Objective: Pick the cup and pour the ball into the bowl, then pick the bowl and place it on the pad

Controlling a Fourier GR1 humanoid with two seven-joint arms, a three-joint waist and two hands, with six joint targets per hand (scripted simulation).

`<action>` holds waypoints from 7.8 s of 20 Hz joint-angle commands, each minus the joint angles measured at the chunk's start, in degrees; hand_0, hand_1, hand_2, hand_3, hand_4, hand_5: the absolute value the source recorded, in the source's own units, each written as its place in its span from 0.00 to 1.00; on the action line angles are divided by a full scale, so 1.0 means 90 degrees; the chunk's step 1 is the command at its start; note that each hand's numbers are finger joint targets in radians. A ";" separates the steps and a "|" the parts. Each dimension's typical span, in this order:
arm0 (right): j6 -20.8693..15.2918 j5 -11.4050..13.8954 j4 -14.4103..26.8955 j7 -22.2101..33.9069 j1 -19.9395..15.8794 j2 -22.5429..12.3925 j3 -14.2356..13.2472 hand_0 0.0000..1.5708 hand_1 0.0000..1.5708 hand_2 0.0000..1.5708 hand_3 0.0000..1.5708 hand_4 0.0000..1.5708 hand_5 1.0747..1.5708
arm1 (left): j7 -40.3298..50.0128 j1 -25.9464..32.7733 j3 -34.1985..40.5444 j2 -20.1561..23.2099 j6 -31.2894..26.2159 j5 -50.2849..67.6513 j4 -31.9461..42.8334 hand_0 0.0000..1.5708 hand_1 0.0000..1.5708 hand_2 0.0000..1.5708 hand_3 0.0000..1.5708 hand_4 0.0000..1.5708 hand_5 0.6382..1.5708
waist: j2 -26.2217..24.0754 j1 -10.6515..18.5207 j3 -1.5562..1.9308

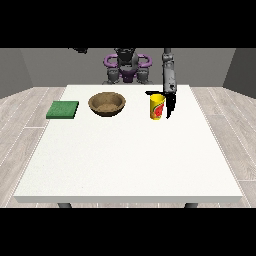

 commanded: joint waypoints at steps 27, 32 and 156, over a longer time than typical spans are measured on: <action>0.0964 -0.1344 0.0824 -0.0019 0.0166 -0.0593 -0.1455 0.00 0.00 0.00 0.00 0.16 0.98 | 0.1088 -0.1548 -0.1636 0.0285 0.4126 -0.3017 0.0902 0.89 0.89 1.00 1.00 0.69 0.97 | -0.0623 -0.0112 0.0015; 0.1110 -0.1315 0.0880 -0.0090 0.0105 -0.0539 -0.1255 0.00 0.00 0.00 0.00 0.19 0.98 | 0.2371 -0.1971 -0.2251 0.0231 0.5114 -0.4129 0.1388 0.90 0.90 1.00 1.00 0.60 0.99 | -0.0759 -0.0365 0.0014; -0.0386 0.0014 0.8419 -0.4399 -0.1610 0.1219 -0.1720 0.00 0.00 0.00 0.00 0.26 1.00 | 0.4556 -0.3797 0.0424 0.3626 -0.1292 0.2032 -0.1762 0.00 0.00 0.00 0.00 0.00 0.96 | 0.0816 0.2445 0.0008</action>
